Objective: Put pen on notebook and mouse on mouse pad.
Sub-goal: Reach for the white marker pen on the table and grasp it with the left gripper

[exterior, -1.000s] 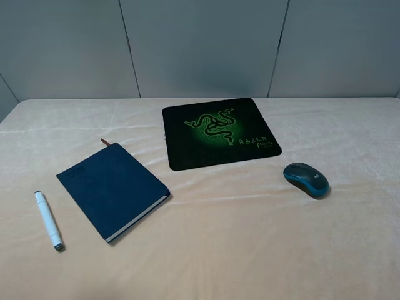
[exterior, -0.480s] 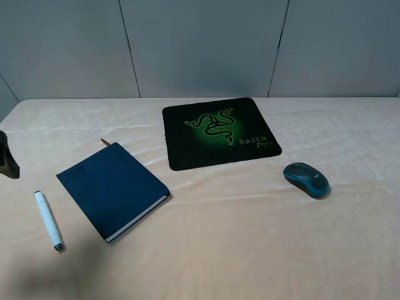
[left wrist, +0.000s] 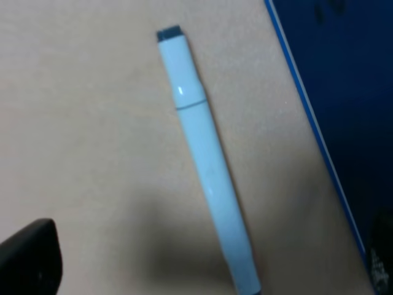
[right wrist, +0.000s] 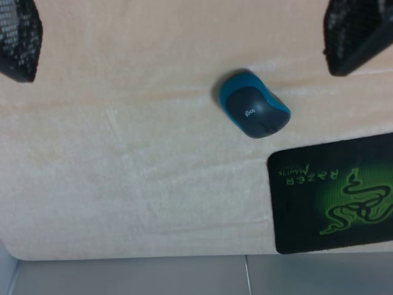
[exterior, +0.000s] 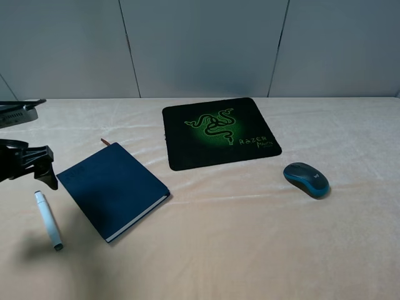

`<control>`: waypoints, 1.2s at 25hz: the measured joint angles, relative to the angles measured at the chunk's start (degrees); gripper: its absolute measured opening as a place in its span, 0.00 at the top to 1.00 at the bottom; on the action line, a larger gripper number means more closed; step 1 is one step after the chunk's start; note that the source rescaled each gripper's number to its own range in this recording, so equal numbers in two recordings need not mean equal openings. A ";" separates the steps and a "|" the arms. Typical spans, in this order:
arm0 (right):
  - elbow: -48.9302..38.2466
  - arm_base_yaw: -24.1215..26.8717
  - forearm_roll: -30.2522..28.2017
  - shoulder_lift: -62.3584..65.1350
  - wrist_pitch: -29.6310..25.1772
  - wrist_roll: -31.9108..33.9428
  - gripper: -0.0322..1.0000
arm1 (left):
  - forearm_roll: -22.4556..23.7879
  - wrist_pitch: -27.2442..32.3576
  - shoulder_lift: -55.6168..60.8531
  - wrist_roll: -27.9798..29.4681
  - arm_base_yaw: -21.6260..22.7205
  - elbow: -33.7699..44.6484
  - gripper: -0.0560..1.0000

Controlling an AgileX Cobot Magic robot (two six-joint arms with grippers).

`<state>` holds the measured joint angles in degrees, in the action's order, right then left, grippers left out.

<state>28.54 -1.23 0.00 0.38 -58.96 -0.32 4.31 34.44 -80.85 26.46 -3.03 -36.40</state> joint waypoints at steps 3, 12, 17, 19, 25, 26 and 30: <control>0.00 0.00 0.00 0.00 0.00 0.00 0.00 | -1.88 -0.75 -3.32 0.00 0.00 0.00 0.01; 0.00 0.00 0.00 0.00 0.00 0.00 0.00 | -2.67 -4.89 -9.09 -0.16 0.00 1.70 0.01; 0.00 0.00 0.00 0.00 0.00 0.00 0.00 | -2.67 -10.81 -9.16 0.01 0.00 5.84 0.01; 0.00 0.00 0.00 0.00 0.00 0.00 0.00 | -2.67 -12.98 -9.16 0.33 0.00 6.93 0.01; 0.00 0.00 0.00 0.00 0.00 0.00 0.00 | -2.21 -15.93 -9.16 3.82 0.00 7.67 0.01; 0.00 0.00 0.00 0.00 0.00 0.00 0.00 | -1.65 -16.18 -9.16 4.50 0.00 7.67 0.01; 0.00 0.00 0.00 0.00 0.00 0.00 0.00 | -0.26 -16.19 -10.16 6.27 0.00 7.67 0.01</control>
<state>28.54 -1.23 0.00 0.38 -58.96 -0.32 4.05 18.25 -91.02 32.73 -3.03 -28.73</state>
